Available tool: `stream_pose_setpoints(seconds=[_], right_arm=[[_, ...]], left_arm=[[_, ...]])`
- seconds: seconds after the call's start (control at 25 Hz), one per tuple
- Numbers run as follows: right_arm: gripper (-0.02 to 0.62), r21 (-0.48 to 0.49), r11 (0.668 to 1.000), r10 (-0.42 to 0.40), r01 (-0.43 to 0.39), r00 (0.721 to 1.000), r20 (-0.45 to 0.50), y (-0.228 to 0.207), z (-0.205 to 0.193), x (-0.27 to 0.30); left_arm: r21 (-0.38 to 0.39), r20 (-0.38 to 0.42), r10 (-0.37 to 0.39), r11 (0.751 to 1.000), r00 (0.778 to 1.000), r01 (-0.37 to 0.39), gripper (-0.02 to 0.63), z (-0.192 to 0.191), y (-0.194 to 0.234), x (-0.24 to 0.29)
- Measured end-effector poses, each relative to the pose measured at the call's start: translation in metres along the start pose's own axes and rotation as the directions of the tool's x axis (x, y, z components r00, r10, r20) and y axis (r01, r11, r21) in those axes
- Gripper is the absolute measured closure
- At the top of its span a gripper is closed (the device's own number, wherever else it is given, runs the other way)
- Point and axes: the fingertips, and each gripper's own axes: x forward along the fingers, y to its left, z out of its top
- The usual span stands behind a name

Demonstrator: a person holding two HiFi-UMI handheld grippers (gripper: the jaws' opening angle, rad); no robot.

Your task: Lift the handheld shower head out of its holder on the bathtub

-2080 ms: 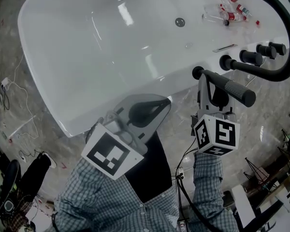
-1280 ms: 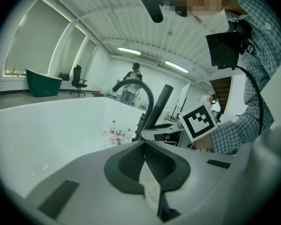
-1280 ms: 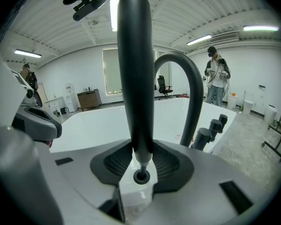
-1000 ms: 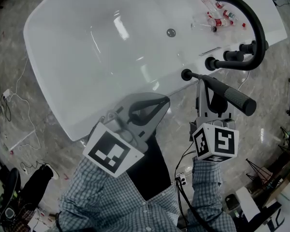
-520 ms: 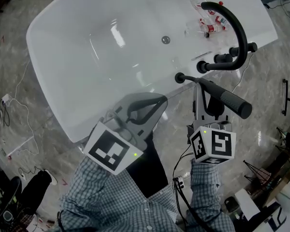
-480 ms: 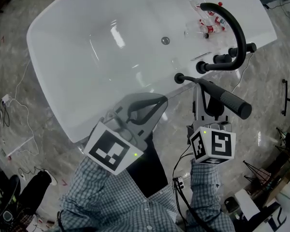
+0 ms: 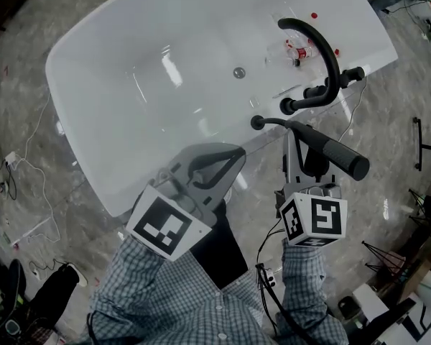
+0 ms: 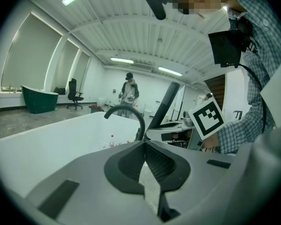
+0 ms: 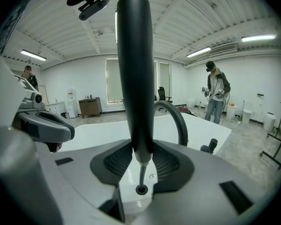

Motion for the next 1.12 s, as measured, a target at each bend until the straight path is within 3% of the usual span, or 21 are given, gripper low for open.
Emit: stream_pose_setpoints(seconds=[0.64,1.12], right_arm=[[0.465,0.011,1.0,-0.018,0.017,0.999,0.046,0.005,0.058,-0.044],[0.465,0.011,0.999,-0.036,0.035,0.996,0.081,-0.003,0.093,-0.075]], left_arm=[[0.029,0.035,-0.044,0.999,0.998,0.042,0.607,0.059,-0.032,-0.021],[0.071,0.054,-0.025,0.997,0.998,0.021,0.607,0.096,-0.044,-0.037]])
